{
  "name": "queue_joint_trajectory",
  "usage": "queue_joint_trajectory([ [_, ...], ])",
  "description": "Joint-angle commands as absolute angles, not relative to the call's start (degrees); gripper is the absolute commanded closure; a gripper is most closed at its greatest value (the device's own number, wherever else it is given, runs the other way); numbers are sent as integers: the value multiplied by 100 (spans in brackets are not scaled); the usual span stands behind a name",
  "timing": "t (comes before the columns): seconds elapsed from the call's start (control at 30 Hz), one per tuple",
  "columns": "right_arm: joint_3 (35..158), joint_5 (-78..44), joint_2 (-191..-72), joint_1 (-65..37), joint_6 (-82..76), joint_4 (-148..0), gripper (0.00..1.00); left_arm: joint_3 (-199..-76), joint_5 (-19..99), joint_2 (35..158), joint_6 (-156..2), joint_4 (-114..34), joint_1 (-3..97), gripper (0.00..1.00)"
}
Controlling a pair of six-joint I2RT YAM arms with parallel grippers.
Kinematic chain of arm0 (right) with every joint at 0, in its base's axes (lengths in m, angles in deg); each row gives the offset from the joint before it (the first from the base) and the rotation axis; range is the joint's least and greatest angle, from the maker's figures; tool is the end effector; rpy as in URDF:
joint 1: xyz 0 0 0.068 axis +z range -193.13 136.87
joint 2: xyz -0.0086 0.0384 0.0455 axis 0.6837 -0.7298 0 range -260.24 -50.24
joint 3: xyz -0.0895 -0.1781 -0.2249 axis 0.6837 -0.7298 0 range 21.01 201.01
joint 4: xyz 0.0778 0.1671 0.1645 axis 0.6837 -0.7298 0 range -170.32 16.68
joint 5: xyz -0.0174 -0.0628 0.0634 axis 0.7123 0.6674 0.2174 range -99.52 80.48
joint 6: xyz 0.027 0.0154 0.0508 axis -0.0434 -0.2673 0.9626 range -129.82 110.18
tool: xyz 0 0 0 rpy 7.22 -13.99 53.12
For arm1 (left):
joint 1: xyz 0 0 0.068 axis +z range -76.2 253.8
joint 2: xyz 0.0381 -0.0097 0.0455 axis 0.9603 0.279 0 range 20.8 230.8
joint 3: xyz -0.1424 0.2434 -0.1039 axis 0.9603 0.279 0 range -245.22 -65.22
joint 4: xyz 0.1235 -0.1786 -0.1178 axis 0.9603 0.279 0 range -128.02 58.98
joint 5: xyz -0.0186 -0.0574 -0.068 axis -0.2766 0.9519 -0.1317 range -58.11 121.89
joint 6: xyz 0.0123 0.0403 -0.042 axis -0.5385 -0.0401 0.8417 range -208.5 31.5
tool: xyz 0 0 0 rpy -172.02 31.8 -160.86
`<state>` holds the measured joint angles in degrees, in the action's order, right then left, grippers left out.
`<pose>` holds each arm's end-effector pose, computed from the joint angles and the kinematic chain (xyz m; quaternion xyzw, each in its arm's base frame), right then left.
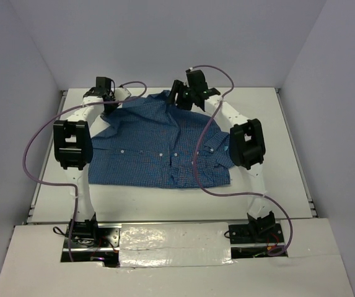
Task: Fold and stack the long sleeve shirts
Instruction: Fold the shirt
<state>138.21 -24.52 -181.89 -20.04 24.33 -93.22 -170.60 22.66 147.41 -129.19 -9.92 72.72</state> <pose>0.4992 0.2251 0.2674 0.0239 0.8786 0.3231 0.3510 0.5064 -0.0026 0.2325 0.3071 0.8832 0.1883 0.3003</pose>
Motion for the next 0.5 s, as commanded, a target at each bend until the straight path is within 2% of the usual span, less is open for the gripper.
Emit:
queue_joint_trajectory([
  [0.0,14124,-2315,-18146,-2011,2244,-9573,26,-17341,1837,14956,-12928,-1112,7283,100],
  [0.03,14141,-2253,-18111,-2072,2208,-9573,21,-17428,1705,15009,-12885,-1295,7274,100],
  [0.13,14107,-2016,-17787,-2195,2068,-9617,15,-17394,1178,15106,-12989,-2022,7292,100],
  [0.23,13756,-1858,-17357,-2309,1918,-9679,15,-17403,773,15193,-13305,-2640,7292,97],
  [0.3,13257,-1857,-17101,-2432,1918,-9661,15,-17481,580,15325,-13568,-2984,7292,86],
  [0.33,13089,-1857,-16813,-2493,1935,-9661,15,-17560,501,15378,-13648,-3063,7301,74],
  [0.4,12491,-1831,-16504,-2617,1909,-9688,15,-17587,351,15484,-13728,-3248,7327,56],
  [0.43,12307,-1700,-16189,-2643,1813,-9723,14,-17570,316,15492,-13737,-3266,7336,43],
  [0.47,11913,-1629,-16012,-2704,1743,-9801,14,-17544,315,15458,-13702,-3257,7362,38],
])
